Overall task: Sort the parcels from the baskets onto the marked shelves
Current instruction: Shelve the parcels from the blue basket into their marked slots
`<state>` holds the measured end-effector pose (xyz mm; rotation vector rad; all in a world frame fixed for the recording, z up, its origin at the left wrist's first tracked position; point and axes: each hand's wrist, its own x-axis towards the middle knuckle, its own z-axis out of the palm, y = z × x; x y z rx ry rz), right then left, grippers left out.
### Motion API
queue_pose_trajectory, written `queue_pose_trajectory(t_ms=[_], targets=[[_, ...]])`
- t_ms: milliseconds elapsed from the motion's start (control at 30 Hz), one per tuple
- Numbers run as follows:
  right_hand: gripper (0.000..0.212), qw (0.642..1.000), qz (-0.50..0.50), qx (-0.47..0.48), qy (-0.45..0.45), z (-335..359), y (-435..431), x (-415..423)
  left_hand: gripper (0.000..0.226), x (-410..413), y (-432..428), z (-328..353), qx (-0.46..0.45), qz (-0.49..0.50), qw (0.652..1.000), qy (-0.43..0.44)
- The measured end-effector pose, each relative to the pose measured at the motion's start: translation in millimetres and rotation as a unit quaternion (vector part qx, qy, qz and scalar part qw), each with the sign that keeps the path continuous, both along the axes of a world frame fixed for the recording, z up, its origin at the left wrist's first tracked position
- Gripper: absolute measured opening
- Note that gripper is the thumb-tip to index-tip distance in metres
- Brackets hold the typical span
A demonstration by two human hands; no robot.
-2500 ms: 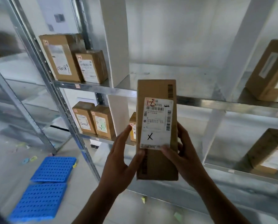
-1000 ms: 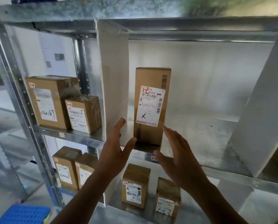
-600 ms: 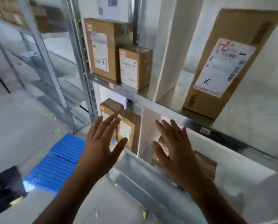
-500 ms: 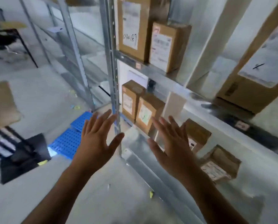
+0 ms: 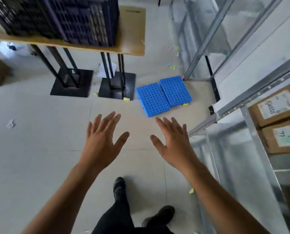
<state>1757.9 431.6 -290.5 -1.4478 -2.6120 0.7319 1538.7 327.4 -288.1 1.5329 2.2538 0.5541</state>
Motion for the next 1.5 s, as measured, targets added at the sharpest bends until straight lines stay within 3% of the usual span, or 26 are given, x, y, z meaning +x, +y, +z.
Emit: queue_pose_trajectory(t_ms=[200,467,1033,1300,1500], targets=[[0.066,0.999,0.024,-0.021,0.025,-1,11,-111,0.073,-81,7,0,-0.005,0.026,1.0,0.002],[0.066,0.999,0.038,-0.01,0.027,10,65,-169,0.065,-146,55,7,0.011,0.06,0.998,0.003],[0.076,0.993,0.056,0.032,0.094,40,348,-292,0.064,-271,316,66,0.055,0.074,0.992,0.087],[0.075,0.992,0.071,0.032,0.098,51,441,-386,0.074,-356,389,71,0.07,0.106,0.99,0.065],[0.076,0.992,0.057,0.06,0.097,35,502,-459,0.079,-435,456,57,0.087,0.075,0.993,0.027]])
